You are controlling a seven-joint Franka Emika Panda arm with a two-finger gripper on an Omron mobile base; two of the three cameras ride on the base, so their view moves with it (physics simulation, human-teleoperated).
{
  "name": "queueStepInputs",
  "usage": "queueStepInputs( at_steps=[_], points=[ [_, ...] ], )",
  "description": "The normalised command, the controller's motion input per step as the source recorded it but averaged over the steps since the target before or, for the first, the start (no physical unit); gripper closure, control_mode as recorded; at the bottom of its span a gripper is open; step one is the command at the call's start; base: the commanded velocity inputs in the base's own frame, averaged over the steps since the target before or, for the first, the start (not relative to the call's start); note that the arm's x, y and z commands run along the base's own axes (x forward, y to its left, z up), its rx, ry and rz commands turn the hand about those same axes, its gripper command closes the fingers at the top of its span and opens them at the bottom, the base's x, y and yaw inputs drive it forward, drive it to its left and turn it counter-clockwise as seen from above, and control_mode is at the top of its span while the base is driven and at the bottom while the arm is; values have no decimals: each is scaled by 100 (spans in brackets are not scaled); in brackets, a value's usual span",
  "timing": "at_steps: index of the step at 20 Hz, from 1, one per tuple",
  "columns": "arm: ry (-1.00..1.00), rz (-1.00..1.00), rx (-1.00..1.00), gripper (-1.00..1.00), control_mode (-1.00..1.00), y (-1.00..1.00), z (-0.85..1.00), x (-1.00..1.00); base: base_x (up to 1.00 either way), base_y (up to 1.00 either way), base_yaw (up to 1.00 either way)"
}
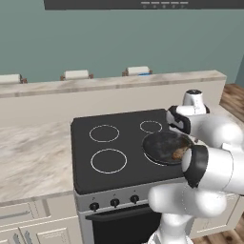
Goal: Take the chicken drumsticks from the pan and place one on each plate on the dining counter.
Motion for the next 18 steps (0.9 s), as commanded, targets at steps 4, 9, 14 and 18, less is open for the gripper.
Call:
queueStepInputs(
  at_steps=[4, 9, 14, 18],
  points=[
    [1, 0, 0, -100, -100, -28, -22, 0, 0, 0, 0],
    [2, 0, 0, -100, -100, -20, -26, 0, 0, 0, 0],
    [0, 0, 0, -100, -100, -1, -21, 3, 0, 0, 0],
    [0, 0, 0, -100, -100, 0, -10, 3, 0, 0, 0]
  ],
)
